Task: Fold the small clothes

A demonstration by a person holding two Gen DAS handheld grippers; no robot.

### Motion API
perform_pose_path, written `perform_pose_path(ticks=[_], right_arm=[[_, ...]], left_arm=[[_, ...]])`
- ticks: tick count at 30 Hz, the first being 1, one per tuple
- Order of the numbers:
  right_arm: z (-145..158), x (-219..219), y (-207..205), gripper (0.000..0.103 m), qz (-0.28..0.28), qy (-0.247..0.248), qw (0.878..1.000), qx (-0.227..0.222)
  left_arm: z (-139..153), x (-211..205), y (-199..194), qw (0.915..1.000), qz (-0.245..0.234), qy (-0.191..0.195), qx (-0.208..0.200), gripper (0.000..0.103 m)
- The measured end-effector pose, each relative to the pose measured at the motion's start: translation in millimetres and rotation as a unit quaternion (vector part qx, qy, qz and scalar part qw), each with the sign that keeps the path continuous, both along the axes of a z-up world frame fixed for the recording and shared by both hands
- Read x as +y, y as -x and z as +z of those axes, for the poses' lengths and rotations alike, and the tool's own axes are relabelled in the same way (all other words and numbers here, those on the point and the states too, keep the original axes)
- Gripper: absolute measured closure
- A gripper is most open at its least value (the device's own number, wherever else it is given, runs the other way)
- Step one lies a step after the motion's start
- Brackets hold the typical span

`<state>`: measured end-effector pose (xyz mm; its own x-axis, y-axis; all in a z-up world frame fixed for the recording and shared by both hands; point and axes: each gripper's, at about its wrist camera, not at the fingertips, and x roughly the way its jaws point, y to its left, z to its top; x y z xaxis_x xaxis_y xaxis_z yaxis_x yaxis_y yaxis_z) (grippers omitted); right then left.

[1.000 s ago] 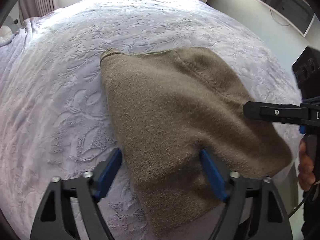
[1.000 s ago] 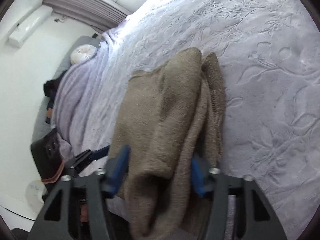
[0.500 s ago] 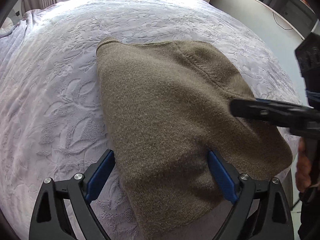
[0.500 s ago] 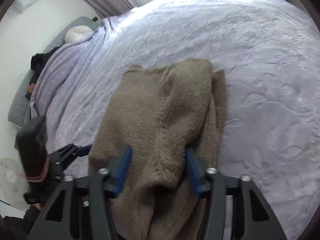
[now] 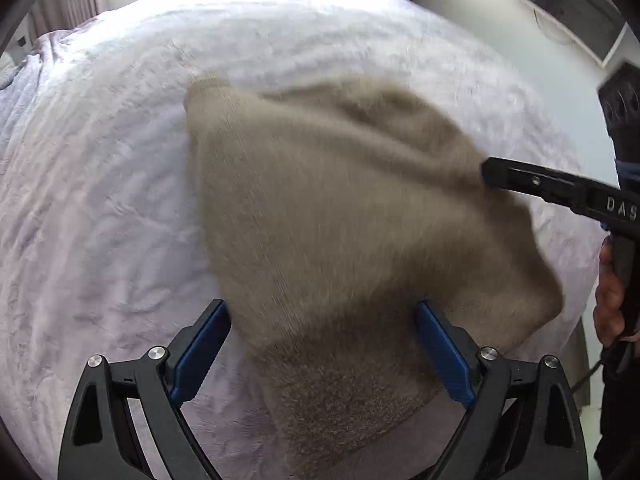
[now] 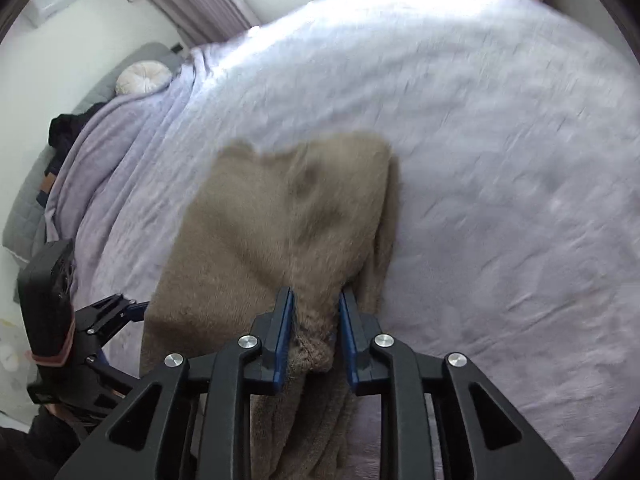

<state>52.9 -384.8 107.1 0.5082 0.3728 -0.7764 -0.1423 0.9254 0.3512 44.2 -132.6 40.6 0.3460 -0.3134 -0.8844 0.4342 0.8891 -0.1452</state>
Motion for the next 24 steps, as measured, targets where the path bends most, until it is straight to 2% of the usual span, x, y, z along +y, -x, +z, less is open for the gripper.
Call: perform_pose_path(ticks=[2, 3, 4, 6, 7, 9, 10, 11, 13, 14, 15, 16, 18, 19, 20, 22, 24], right_arm=[[24.6, 4.3, 4.4, 0.058, 0.001, 0.050, 0.997, -0.054], [33.0, 11.0, 3.7, 0.035, 0.009, 0.074, 0.995, -0.072], [38.3, 19.8, 1.3, 0.020, 0.024, 0.095, 0.991, -0.087], [45.5, 38.2, -6.5, 0.020, 0.068, 0.116, 0.984, -0.117], [41.6, 50.2, -15.7, 0.021, 0.097, 0.123, 0.981, -0.117], [30.4, 62.3, -31.9, 0.023, 0.136, 0.125, 0.978, -0.100], [20.2, 66.7, -43.1, 0.028, 0.154, 0.123, 0.976, -0.087], [12.1, 68.5, -50.5, 0.029, 0.164, 0.123, 0.976, -0.078], [-10.3, 66.4, -69.0, 0.031, 0.173, 0.129, 0.975, -0.053], [-20.3, 63.3, -72.7, 0.031, 0.168, 0.136, 0.975, -0.047], [-29.1, 59.6, -79.0, 0.031, 0.158, 0.145, 0.976, -0.042], [-38.6, 51.2, -87.6, 0.031, 0.148, 0.144, 0.978, -0.032], [-44.9, 36.0, -94.2, 0.031, 0.139, 0.107, 0.984, -0.024], [-45.3, 34.8, -94.5, 0.031, 0.138, 0.106, 0.984, -0.024], [-42.2, 37.5, -92.5, 0.031, 0.141, 0.115, 0.983, -0.027], [-29.7, 45.3, -80.1, 0.030, 0.144, 0.147, 0.978, -0.037], [-11.0, 55.5, -64.9, 0.029, 0.150, 0.167, 0.973, -0.056]], left_arm=[[19.3, 8.8, -9.9, 0.9995, 0.017, 0.019, -0.018, 0.009], [26.9, 10.7, -17.2, 0.9990, 0.024, 0.030, -0.024, 0.009], [30.6, 9.7, -23.9, 0.9988, 0.028, 0.032, -0.026, 0.009], [32.9, 0.5, -38.9, 0.9987, 0.031, 0.018, -0.037, 0.009], [30.5, -4.8, -45.9, 0.9985, 0.031, 0.004, -0.045, 0.009], [16.0, -15.3, -66.2, 0.9968, 0.044, -0.042, -0.051, 0.009], [6.1, -15.9, -77.2, 0.9956, 0.057, -0.060, -0.045, 0.009], [-1.9, -15.0, -87.6, 0.9949, 0.069, -0.066, -0.035, 0.009], [-18.9, -4.3, -104.9, 0.9954, 0.086, -0.041, 0.005, 0.009], [-27.4, 1.4, -113.0, 0.9950, 0.095, -0.018, 0.028, 0.007], [-34.4, 5.3, -120.6, 0.9940, 0.099, -0.006, 0.045, 0.000], [-37.6, 8.1, -125.2, 0.9937, 0.100, -0.004, 0.051, 0.000], [-43.2, 9.8, -133.7, 0.9929, 0.095, 0.010, 0.071, 0.000], [-44.0, 12.2, -135.2, 0.9922, 0.096, 0.014, 0.078, 0.000], [-36.6, 13.2, -132.5, 0.9921, 0.101, 0.012, 0.074, 0.000], [-16.4, 13.5, -125.4, 0.9939, 0.105, -0.006, 0.032, 0.000], [4.9, 10.5, -110.9, 0.9961, 0.087, -0.012, -0.004, 0.000]])
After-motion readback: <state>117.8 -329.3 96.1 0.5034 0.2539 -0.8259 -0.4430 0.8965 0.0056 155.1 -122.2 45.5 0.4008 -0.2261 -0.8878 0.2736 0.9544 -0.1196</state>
